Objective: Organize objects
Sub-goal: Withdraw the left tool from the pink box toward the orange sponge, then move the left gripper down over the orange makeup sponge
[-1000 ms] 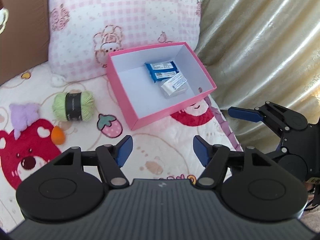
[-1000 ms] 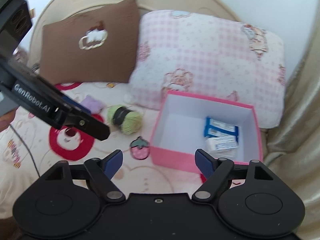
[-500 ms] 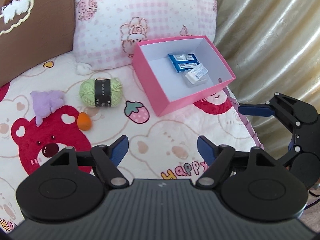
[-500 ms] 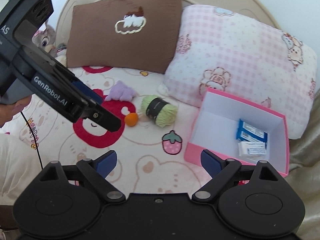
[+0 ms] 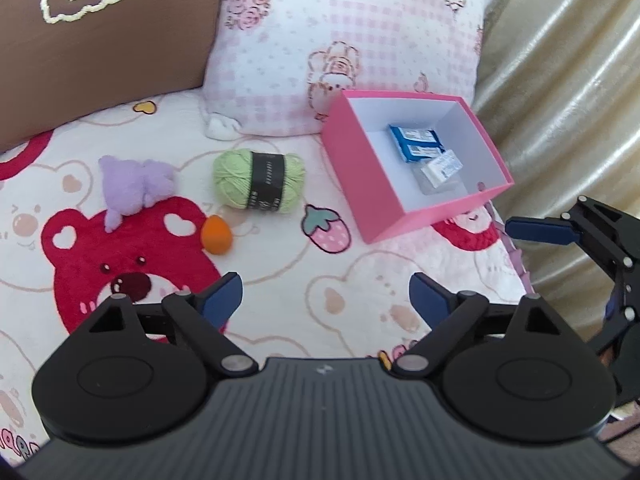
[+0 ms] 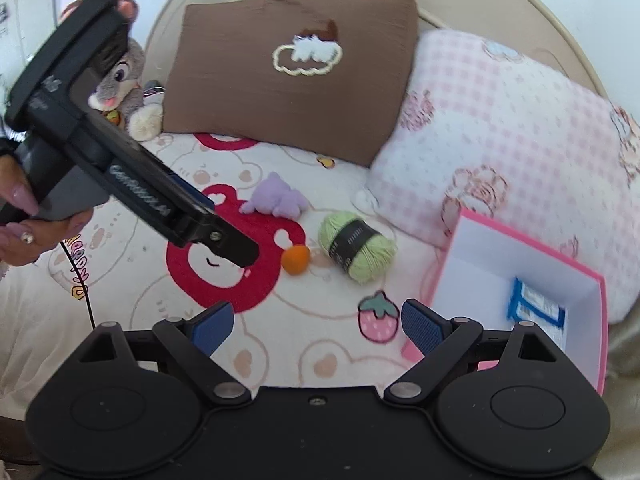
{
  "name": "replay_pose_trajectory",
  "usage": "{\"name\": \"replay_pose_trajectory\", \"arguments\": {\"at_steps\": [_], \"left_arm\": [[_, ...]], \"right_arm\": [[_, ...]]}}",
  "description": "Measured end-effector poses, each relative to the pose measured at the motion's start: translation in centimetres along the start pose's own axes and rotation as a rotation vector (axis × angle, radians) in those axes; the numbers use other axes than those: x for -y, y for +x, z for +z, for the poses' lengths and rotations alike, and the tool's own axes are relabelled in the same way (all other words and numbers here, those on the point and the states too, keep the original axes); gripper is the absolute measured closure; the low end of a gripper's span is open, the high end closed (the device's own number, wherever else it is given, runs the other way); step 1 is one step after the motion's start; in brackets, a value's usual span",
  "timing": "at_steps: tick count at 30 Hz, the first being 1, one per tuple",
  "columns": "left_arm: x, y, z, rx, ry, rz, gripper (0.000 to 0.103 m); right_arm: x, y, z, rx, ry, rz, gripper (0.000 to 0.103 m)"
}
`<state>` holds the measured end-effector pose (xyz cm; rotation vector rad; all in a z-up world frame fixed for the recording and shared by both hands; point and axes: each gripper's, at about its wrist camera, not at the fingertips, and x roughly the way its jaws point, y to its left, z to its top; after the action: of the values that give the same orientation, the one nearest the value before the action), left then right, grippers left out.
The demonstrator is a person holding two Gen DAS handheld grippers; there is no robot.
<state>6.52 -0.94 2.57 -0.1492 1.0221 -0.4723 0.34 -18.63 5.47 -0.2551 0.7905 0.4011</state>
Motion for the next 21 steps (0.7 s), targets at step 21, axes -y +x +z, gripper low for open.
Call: {"name": "replay_pose_trajectory", "arguments": {"at_steps": [21], "left_arm": [[-5.9,1.8,-2.3,0.05,-0.006,0.055,0.009]], "right_arm": [[-1.2,5.9,1.4,0.008,-0.048,-0.013,0.01]]}}
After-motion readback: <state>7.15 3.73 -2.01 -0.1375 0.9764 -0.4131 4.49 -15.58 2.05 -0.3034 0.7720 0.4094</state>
